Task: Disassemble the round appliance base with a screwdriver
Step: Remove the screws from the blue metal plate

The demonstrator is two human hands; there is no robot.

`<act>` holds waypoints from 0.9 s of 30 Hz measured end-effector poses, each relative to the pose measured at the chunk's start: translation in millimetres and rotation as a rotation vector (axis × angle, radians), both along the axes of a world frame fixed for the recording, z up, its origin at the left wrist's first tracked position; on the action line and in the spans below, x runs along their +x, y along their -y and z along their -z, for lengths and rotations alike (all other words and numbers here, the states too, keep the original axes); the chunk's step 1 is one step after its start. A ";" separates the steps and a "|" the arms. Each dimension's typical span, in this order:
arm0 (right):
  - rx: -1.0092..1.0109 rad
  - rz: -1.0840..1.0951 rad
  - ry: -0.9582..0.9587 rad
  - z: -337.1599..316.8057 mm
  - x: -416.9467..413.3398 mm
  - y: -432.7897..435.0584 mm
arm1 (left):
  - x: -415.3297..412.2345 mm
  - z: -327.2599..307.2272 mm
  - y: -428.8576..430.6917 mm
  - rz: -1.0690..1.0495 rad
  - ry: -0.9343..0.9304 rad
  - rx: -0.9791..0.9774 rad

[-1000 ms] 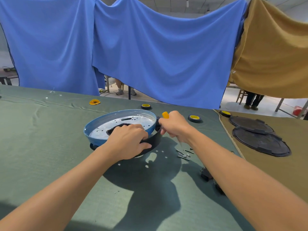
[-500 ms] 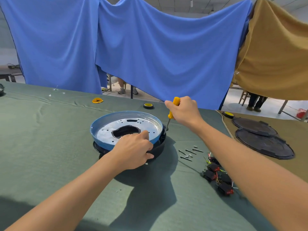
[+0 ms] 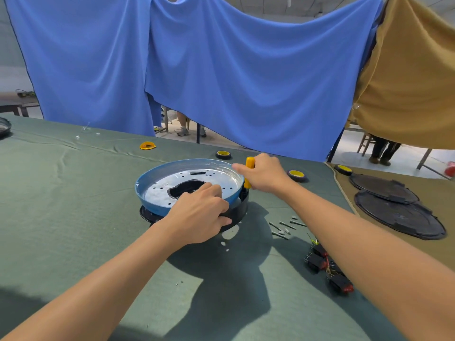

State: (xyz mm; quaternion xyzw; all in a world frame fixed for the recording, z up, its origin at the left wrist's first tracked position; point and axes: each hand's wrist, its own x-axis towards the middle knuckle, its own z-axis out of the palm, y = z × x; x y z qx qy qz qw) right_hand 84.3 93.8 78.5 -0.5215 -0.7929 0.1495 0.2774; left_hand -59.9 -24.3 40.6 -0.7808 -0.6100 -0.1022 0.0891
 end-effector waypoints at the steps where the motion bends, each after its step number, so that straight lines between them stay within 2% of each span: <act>1: -0.038 0.007 0.059 3.2 -1.3 -0.5 | -0.2 -0.5 -0.1 -0.008 -0.003 -0.002; 3: -0.074 0.028 0.112 6.9 -1.9 -1.0 | 0.8 1.0 -0.6 -0.010 -0.021 -0.015; 5: -0.046 0.049 0.059 2.8 -1.5 1.0 | 1.9 3.9 -1.1 -0.006 -0.028 -0.026; 10: 0.253 0.200 -0.424 -34.2 7.0 9.5 | -0.4 7.7 -4.6 0.006 -0.063 -0.046; 13: 0.278 0.217 -0.534 -53.3 20.7 6.0 | -1.5 7.6 -5.2 -0.005 -0.049 -0.036; 15: 0.101 0.209 -0.430 -46.4 28.6 4.8 | -2.6 5.7 -5.9 -0.020 -0.034 -0.021; 18: -0.235 0.172 -0.087 -5.5 39.0 6.1 | -4.8 1.6 -7.7 -0.027 0.001 -0.028; 20: -0.357 0.130 0.023 20.8 41.0 10.1 | -6.6 1.1 -8.3 -0.029 0.005 -0.031; 27: -0.377 0.100 0.075 48.0 22.4 15.2 | -11.7 9.4 -9.8 -0.045 -0.057 -0.082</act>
